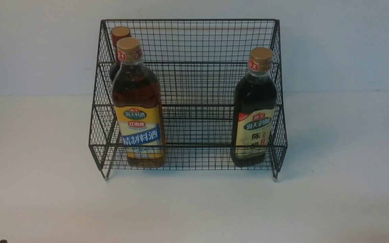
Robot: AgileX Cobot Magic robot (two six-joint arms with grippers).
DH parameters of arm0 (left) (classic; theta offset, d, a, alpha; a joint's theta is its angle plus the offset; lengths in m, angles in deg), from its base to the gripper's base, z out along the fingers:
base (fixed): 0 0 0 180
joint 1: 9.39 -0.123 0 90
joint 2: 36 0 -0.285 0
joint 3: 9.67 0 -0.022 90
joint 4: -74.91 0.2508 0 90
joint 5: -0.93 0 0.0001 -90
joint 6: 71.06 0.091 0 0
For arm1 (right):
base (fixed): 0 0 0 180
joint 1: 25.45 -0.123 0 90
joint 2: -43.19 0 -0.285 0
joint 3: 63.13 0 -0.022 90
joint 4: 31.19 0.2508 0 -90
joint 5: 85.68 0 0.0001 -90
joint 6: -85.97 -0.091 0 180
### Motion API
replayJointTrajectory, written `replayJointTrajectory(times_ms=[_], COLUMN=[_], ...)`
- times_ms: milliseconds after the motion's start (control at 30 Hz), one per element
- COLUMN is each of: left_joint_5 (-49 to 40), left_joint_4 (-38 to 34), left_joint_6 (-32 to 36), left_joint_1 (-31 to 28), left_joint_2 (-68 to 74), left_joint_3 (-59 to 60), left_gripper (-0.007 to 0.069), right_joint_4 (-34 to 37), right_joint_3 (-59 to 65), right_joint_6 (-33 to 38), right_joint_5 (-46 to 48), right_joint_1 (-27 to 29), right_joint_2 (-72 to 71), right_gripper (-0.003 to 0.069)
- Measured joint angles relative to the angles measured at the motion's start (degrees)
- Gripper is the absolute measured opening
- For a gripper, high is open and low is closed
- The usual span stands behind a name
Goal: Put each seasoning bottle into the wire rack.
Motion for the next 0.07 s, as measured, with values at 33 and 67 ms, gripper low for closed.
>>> replayJointTrajectory(times_ms=[33, 67], left_joint_5=[0.0, 0.0], left_joint_4=[0.0, 0.0], left_joint_6=[0.0, 0.0], left_joint_1=[0.0, 0.0], left_joint_2=[0.0, 0.0], left_joint_3=[0.0, 0.0], left_gripper=[-0.0005, -0.0005], right_joint_4=[0.0, 0.0], right_joint_3=[0.0, 0.0], right_joint_6=[-0.1, -0.4], right_joint_5=[0.0, 0.0], right_joint_1=[0.0, 0.0], right_joint_2=[0.0, 0.0], right_gripper=[-0.0012, -0.0012])
